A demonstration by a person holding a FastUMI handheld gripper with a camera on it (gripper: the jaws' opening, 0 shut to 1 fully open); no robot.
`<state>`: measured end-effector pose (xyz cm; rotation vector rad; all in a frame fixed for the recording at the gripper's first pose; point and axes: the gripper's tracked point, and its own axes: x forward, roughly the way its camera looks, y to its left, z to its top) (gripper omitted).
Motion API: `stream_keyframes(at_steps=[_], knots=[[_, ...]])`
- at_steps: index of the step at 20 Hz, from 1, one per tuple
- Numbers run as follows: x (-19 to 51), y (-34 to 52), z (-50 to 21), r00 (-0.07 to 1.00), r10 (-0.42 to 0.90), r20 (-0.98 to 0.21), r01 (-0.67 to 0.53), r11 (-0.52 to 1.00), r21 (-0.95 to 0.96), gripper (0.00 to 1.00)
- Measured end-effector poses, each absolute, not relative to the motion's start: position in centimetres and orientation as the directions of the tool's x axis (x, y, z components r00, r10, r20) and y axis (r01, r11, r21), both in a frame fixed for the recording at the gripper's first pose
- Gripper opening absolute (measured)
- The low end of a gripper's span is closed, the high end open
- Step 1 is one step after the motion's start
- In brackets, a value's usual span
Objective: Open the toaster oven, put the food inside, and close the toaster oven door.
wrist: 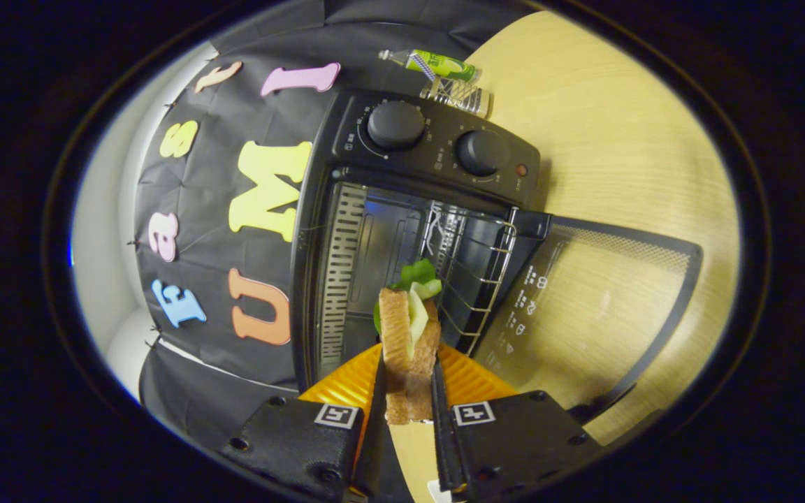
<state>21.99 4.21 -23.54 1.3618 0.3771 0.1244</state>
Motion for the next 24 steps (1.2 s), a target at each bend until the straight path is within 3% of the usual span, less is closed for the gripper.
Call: stream_keyframes(at_steps=[3,12,14,15,16,20,24], knots=[[24.1,4.6,-24.0,0.927,0.312,-0.209,0.152,0.199,0.968,0.36],[26.5,6.2,-23.3,0.910,0.369,-0.187,0.066,0.316,0.947,0.41],[26.0,6.2,-22.1,0.897,0.415,-0.153,0.037,0.275,0.961,0.46],[25.1,6.1,-22.3,0.894,0.415,-0.170,0.043,0.297,0.954,0.57],[25.9,7.0,-22.3,0.894,0.412,-0.174,0.032,0.330,0.943,0.69],[24.5,8.1,-22.6,0.864,0.420,-0.279,-0.053,0.626,0.778,0.82],[24.3,7.2,-24.3,0.878,0.288,-0.382,-0.123,0.907,0.402,0.87]])
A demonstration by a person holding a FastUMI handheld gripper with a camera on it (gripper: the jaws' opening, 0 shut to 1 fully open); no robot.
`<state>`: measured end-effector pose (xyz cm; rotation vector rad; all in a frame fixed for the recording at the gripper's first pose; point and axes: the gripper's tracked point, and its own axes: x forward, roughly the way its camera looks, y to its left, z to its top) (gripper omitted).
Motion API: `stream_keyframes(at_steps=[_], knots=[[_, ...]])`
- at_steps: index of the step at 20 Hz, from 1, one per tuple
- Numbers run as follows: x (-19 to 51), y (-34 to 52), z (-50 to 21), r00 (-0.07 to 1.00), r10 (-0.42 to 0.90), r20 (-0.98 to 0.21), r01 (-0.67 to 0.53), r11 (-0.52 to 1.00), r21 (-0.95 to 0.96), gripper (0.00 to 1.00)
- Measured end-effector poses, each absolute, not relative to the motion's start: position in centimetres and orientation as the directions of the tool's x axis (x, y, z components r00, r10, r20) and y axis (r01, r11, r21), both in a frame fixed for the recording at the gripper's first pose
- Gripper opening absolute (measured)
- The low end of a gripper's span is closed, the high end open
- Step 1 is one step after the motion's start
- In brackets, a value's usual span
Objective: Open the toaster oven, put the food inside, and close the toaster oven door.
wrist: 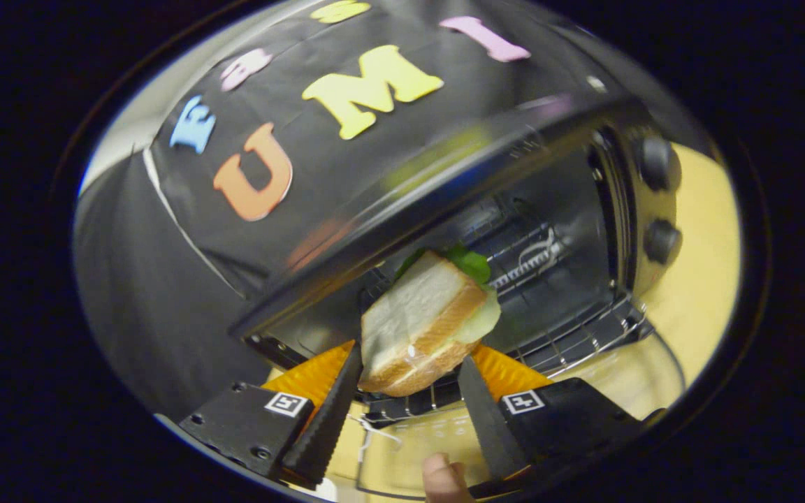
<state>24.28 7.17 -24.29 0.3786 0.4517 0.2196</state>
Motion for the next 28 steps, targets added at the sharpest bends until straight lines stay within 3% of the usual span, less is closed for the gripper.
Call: stream_keyframes(at_steps=[2,7,14,17,24,28], knots=[[24.4,7.4,-24.7,0.881,0.257,-0.398,-0.129,0.939,0.319,0.95],[23.0,6.9,-24.3,0.873,0.233,-0.429,-0.114,0.952,0.284,0.98],[19.1,5.7,-23.0,0.848,0.087,-0.523,-0.119,0.993,-0.028,1.00],[19.7,6.5,-23.4,0.855,0.082,-0.513,-0.128,0.990,-0.055,1.00],[24.1,7.5,-22.1,0.930,0.087,-0.357,-0.114,0.992,-0.057,1.00],[23.9,7.2,-20.9,0.942,0.172,-0.290,-0.160,0.985,0.066,1.00]])
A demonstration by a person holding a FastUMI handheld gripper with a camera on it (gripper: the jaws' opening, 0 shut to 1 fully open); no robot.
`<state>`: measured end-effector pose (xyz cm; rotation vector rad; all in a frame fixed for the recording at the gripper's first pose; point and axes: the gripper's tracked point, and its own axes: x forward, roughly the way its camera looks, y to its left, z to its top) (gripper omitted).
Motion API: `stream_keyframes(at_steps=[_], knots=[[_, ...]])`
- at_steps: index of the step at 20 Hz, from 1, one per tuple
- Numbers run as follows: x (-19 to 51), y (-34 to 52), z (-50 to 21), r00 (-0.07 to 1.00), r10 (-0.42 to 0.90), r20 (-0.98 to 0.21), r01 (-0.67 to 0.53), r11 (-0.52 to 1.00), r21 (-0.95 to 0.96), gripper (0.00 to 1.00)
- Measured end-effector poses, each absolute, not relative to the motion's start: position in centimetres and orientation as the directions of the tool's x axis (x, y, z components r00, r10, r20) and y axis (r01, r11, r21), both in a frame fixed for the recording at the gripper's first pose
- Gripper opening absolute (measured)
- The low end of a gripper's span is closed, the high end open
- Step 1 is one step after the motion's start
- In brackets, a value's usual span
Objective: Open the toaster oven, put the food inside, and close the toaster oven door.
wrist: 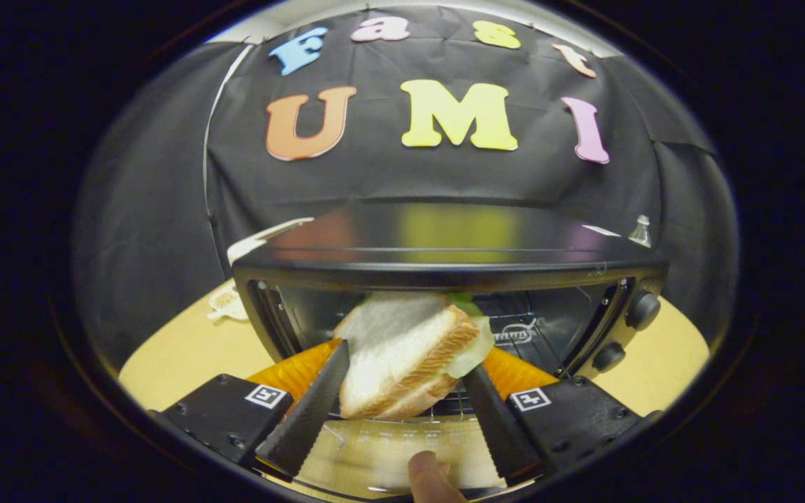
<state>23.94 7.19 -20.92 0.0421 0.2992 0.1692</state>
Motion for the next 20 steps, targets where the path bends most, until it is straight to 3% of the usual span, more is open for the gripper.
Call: stream_keyframes(at_steps=[2,5,12,15,20], knots=[[23.4,5.1,-21.3,0.937,0.135,-0.322,-0.124,0.991,0.054,1.00],[22.1,5.1,-22.1,0.911,0.182,-0.370,-0.160,0.983,0.090,1.00],[19.7,4.4,-22.4,0.889,0.167,-0.426,-0.241,0.962,-0.126,1.00],[20.4,4.9,-21.8,0.912,0.190,-0.364,-0.220,0.975,-0.042,1.00],[22.4,4.5,-22.7,0.912,0.206,-0.355,-0.151,0.973,0.177,1.00]])
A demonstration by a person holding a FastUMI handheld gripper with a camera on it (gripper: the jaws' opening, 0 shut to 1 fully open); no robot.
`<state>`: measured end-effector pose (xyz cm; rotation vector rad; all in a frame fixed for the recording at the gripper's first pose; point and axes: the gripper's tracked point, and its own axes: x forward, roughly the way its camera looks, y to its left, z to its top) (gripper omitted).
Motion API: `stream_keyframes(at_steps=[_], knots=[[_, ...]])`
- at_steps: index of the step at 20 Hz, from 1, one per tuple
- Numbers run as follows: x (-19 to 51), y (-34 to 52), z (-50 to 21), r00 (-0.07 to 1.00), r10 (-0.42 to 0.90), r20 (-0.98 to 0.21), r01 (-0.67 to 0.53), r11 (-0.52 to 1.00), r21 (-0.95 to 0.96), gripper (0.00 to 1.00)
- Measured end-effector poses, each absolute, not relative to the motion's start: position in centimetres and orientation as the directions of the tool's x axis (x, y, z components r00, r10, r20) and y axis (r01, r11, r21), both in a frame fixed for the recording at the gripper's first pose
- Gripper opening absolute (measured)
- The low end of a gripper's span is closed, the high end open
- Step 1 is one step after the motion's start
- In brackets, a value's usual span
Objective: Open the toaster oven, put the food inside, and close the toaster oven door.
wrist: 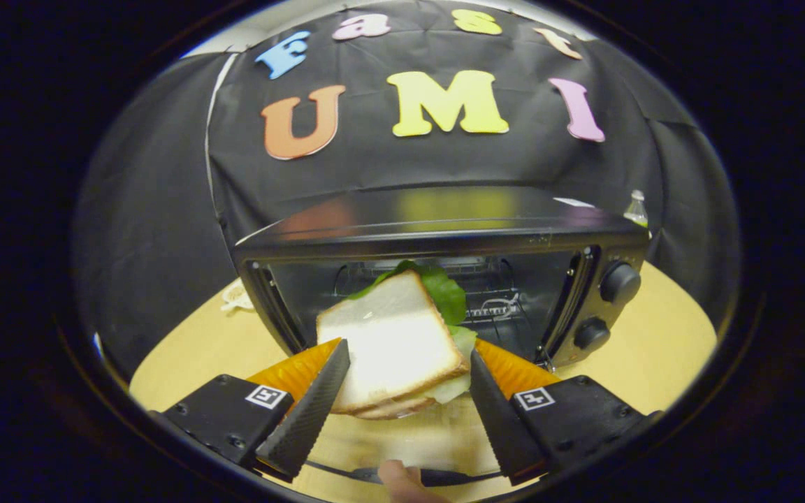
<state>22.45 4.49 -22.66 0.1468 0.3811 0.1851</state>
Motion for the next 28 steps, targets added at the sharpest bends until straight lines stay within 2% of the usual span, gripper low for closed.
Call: stream_keyframes(at_steps=[4,6,9,11,12,13,14,20,25,28], knots=[[24.8,4.6,-23.2,0.901,0.247,-0.357,-0.127,0.937,0.326,1.00],[26.4,4.6,-22.8,0.910,0.235,-0.341,-0.118,0.937,0.330,1.00],[28.6,4.5,-21.7,0.931,0.200,-0.307,-0.134,0.966,0.221,0.80],[29.5,4.1,-21.6,0.941,0.181,-0.285,-0.149,0.980,0.132,0.80],[29.8,3.0,-21.7,0.952,0.120,-0.281,-0.110,0.993,0.053,0.84],[29.8,1.9,-21.8,0.962,0.082,-0.261,-0.089,0.996,-0.015,0.94],[29.8,1.7,-21.0,0.970,0.082,-0.229,-0.091,0.996,-0.027,1.00],[27.2,0.9,-20.5,0.977,0.083,-0.197,-0.088,0.996,-0.019,1.00],[19.6,2.1,-22.4,0.940,0.155,-0.302,-0.122,0.984,0.126,1.00],[14.4,0.9,-24.5,0.923,0.105,-0.370,-0.074,0.993,0.097,0.99]])
